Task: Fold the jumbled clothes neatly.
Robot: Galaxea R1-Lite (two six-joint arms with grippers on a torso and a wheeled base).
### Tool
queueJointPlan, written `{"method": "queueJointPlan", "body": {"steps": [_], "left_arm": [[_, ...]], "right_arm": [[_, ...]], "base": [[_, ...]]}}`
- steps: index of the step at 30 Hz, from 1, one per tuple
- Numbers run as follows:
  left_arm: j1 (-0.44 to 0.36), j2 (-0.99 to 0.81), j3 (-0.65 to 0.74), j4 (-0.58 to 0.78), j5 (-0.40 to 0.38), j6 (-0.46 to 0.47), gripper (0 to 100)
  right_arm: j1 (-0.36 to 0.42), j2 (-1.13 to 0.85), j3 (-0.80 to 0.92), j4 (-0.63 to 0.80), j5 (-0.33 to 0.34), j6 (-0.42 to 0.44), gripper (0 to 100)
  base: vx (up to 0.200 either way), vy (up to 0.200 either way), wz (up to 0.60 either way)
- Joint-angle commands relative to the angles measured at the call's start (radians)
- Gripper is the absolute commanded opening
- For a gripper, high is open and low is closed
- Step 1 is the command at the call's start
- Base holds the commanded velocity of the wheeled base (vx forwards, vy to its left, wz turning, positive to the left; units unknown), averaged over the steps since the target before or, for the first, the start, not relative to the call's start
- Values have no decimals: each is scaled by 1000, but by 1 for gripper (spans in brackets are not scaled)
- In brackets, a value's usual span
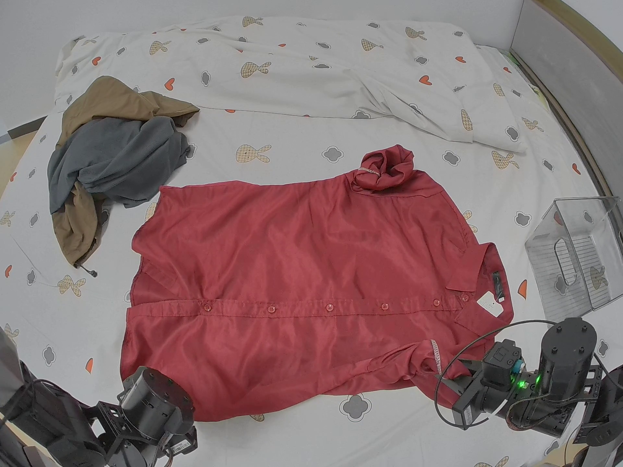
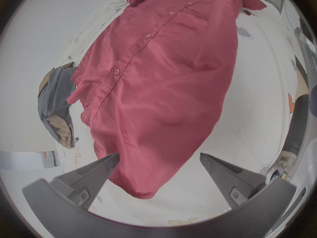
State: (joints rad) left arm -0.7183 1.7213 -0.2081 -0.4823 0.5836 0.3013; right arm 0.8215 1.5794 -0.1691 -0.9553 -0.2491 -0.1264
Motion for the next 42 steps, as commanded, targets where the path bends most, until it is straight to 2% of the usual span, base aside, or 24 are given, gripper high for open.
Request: {"method": "queueJointPlan", "body": {"steps": [1, 9, 12, 16, 22, 30, 31, 42], "left_arm": [[-13, 70, 41, -50, 4, -2, 100], [16, 162, 53, -131, 7, -11, 100], [60, 179, 42, -193, 4, 1, 100], [131, 181, 10, -205, 5, 41, 100], [201, 115, -48, -216, 4, 79, 100], [206, -8, -88, -211, 2, 119, 100], [234, -32, -106, -211, 2, 127, 100], [342, -38, -177, -209, 2, 157, 100]], "right_arm": [[-4, 4, -9, -2, 1, 13, 0], [-8, 4, -18, 0, 5, 14, 0], [-5, 4, -13, 0, 5, 16, 0], [-4, 4, -12, 0, 5, 28, 0], [-1, 8, -9, 1, 5, 44, 0], [-8, 25, 0, 0, 31, 44, 0], [-12, 44, 0, -2, 39, 45, 0], [-5, 82, -4, -10, 39, 44, 0]], "base": [[0, 0, 0], [0, 0, 0], [0, 0, 0], [0, 0, 0], [0, 0, 0], [0, 0, 0], [0, 0, 0], [0, 0, 0]]}}
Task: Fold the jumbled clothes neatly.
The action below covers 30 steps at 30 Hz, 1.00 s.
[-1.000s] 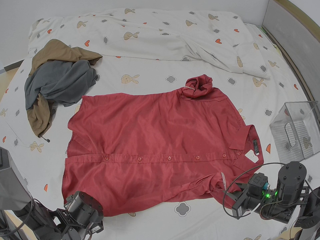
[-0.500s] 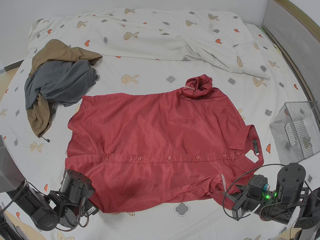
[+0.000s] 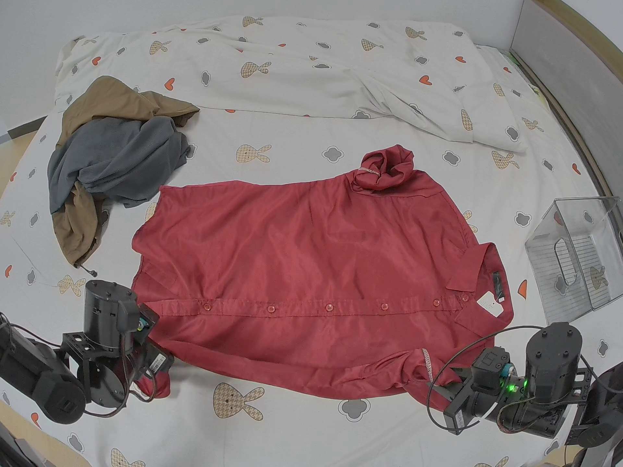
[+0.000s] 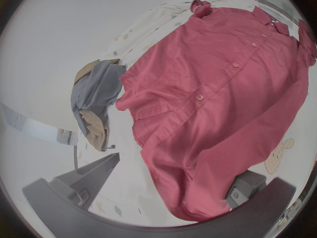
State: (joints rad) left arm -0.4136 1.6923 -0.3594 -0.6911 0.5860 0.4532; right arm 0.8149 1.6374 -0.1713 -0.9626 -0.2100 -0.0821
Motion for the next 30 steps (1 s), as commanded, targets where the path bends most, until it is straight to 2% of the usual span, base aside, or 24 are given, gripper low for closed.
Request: {"method": "queueJointPlan", "body": {"steps": [1, 9, 18, 26, 30], "left_arm": [[52, -6, -33, -1, 0, 5, 100], [148, 17, -70, -1, 0, 12, 100], [176, 0, -82, -2, 0, 18, 100], [246, 9, -132, -8, 0, 18, 100], [240, 12, -156, -11, 0, 15, 100]], "right_arm": [[1, 25, -2, -2, 0, -1, 0], [1, 38, -2, -2, 1, 1, 0], [-8, 47, -1, -2, 1, 2, 0], [-6, 47, -1, -2, 3, 8, 0], [-6, 48, -2, -2, 3, 15, 0]], "base": [[0, 0, 0], [0, 0, 0], [0, 0, 0], [0, 0, 0], [0, 0, 0]]}}
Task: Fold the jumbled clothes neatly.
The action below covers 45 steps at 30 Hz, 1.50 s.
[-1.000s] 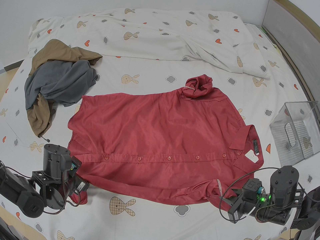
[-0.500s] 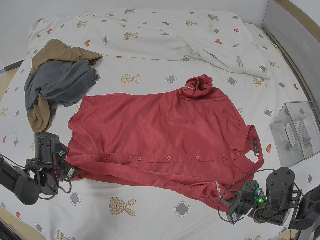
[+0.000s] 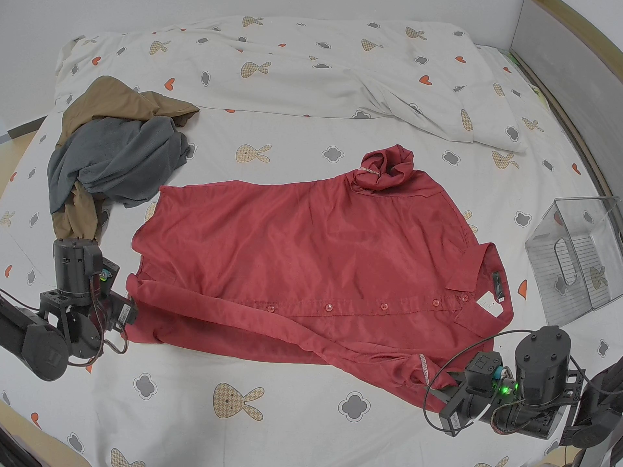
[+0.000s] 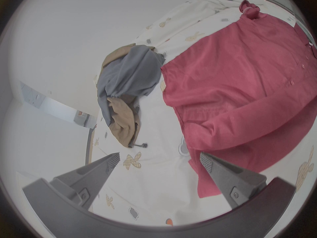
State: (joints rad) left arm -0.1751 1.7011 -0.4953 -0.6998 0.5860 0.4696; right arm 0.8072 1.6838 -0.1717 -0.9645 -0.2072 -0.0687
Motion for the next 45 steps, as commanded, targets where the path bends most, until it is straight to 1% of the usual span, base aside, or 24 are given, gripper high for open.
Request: {"method": "queueJointPlan", "body": {"steps": [1, 5, 10, 11, 12, 15, 22, 41, 42, 45], "left_arm": [[-9, 5, -37, -21, -3, -5, 100], [-47, 20, -32, -33, -5, -6, 100], [-124, 14, 46, -43, -5, -8, 100], [-126, 12, 49, -43, -3, -8, 100], [-161, 9, 64, -43, -5, -5, 100], [-179, 29, 58, -43, -5, -2, 100], [-179, 117, -17, -43, -9, 1, 100], [-170, 221, -78, -58, -17, 14, 100], [-170, 221, -78, -58, -17, 14, 0], [-169, 227, -68, -79, -17, 14, 0]], "right_arm": [[1, 7, 0, 0, 0, 1, 0], [1, 5, 0, 0, -1, 3, 0], [0, 5, 1, 0, 0, 3, 0], [0, 5, 1, 0, -1, 3, 0], [0, 7, 1, 0, 0, 3, 0], [0, 8, 0, 0, 0, 3, 0], [0, 10, 1, -2, -1, 3, 0], [-6, 7, 1, -2, -1, 3, 0], [-6, 7, 1, -2, -1, 3, 0], [-16, 5, 3, -2, -1, 3, 0]], "base": [[0, 0, 0], [0, 0, 0], [0, 0, 0], [0, 0, 0], [0, 0, 0], [0, 0, 0], [0, 0, 0], [0, 0, 0], [0, 0, 0], [0, 0, 0]]}}
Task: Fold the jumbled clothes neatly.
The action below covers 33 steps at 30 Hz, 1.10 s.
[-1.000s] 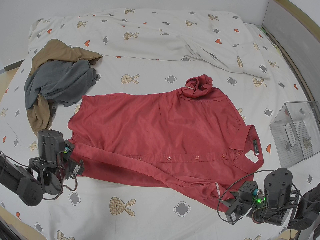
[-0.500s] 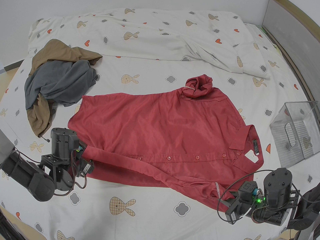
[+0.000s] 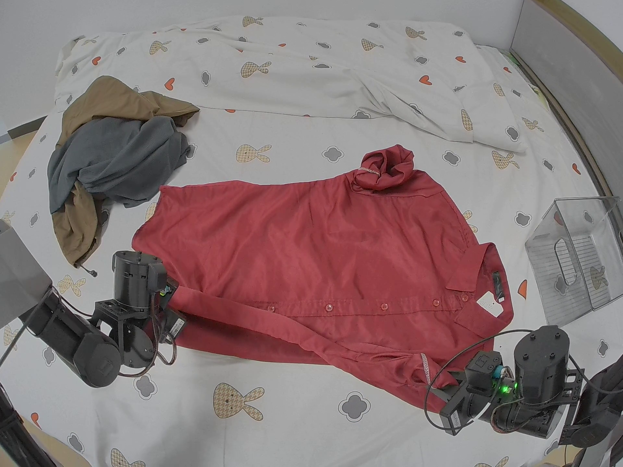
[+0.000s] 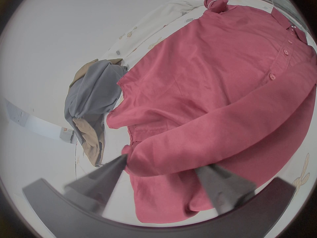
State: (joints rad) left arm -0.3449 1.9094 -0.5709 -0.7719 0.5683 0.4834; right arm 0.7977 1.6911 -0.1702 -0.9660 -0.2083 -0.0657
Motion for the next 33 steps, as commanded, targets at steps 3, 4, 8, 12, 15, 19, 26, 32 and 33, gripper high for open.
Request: {"method": "queueJointPlan", "body": {"steps": [3, 4, 8, 12, 15, 19, 26, 32, 33], "left_arm": [[-3, 2, 26, -36, 1, 0, 0], [-5, -7, 32, -41, -1, 0, 0], [-14, -32, 65, -44, 1, 0, 0], [-28, -78, 123, -61, 1, -5, 0], [-43, -154, 183, -70, -1, -6, 0], [-69, -259, 256, -60, -2, -6, 0], [-160, -408, 439, -50, -1, -14, 0], [-230, -452, 522, -52, -1, -17, 0], [-250, -454, 536, -52, -1, -19, 0]], "right_arm": [[-6, -5, 1, 0, 0, 0, 0], [-6, -7, 1, 0, 0, 0, 0], [-6, -11, 1, 0, -2, 0, 0], [-8, -17, 1, 0, -2, 1, 0], [-23, -53, 1, 3, 1, 18, 0], [-32, -94, 11, 18, 18, 55, 0], [-40, -254, 32, 196, 18, 67, 0], [-14, -404, 26, 383, 36, 76, 0], [3, -422, 23, 432, 44, 78, 0]], "base": [[0, 0, 0], [0, 0, 0], [0, 0, 0], [0, 0, 0], [0, 0, 0], [0, 0, 0], [0, 0, 0], [0, 0, 0], [0, 0, 0]]}}
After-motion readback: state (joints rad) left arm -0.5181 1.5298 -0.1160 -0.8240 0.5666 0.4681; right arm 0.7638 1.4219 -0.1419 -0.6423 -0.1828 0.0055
